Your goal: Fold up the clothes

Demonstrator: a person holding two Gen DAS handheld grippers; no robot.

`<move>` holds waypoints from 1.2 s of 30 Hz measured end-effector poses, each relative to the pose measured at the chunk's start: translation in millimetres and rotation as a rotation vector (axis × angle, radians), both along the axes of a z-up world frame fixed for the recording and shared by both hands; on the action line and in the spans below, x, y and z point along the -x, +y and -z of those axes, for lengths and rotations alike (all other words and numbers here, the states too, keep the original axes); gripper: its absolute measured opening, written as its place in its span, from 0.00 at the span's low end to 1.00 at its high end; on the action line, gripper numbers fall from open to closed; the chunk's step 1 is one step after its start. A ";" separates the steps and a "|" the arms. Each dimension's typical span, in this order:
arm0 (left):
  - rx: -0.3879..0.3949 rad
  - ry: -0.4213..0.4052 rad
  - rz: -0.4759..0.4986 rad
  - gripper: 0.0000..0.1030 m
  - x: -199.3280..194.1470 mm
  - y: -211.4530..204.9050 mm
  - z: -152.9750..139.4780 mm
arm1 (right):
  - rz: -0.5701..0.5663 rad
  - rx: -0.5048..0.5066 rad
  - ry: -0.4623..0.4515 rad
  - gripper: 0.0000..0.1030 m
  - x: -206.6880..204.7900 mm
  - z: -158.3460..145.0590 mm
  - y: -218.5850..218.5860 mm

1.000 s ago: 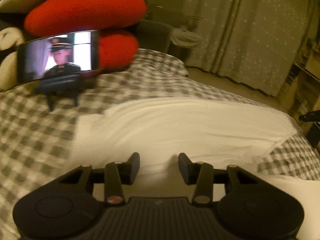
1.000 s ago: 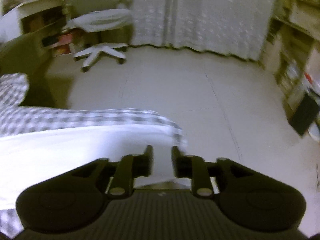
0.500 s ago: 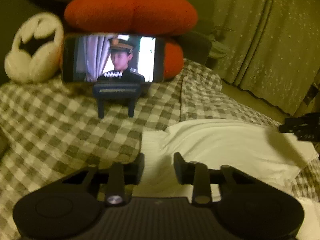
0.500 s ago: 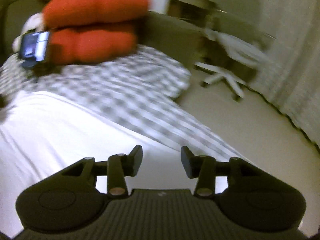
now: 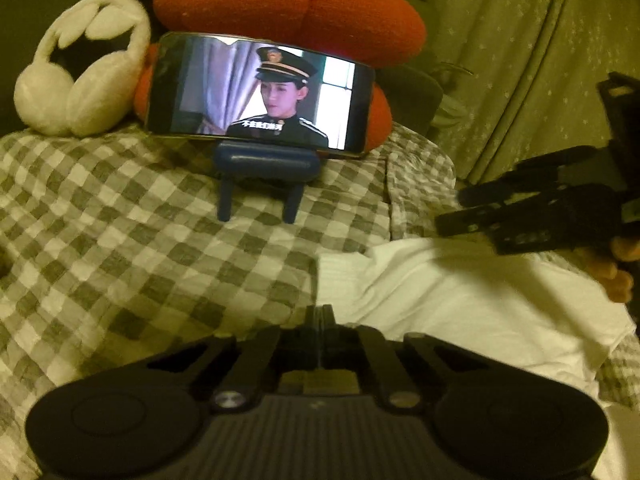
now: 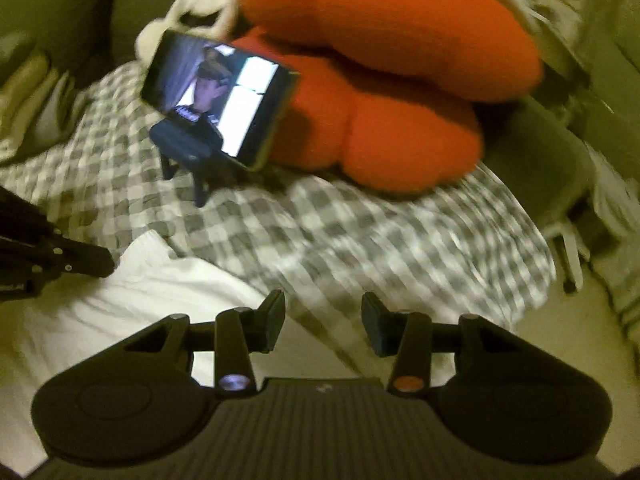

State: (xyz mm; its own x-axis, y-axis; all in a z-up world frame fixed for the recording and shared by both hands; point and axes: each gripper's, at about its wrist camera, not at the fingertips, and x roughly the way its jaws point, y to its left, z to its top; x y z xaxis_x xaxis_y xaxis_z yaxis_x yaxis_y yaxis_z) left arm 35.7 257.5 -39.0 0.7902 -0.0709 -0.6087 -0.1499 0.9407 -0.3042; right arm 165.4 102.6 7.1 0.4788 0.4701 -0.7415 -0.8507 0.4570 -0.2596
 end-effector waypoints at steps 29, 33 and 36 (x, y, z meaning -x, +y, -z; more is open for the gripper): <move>-0.050 -0.039 0.006 0.00 4.1 -5.6 -1.3 | -0.197 0.072 -0.219 0.02 46.7 36.0 27.7; -0.034 -0.030 0.014 0.01 2.9 -4.4 -1.1 | -0.203 0.088 -0.209 0.03 44.7 44.4 29.6; 0.015 -0.023 0.002 0.02 3.2 3.0 -2.7 | -0.227 0.085 -0.218 0.10 46.0 44.7 30.1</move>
State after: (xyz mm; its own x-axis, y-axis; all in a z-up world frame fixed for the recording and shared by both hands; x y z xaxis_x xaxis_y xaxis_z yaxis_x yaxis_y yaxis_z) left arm 32.6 260.5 -36.4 0.8036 -0.0814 -0.5896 -0.1410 0.9364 -0.3214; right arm 119.4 132.7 -37.5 0.5205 0.5240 -0.6742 -0.8487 0.2307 -0.4759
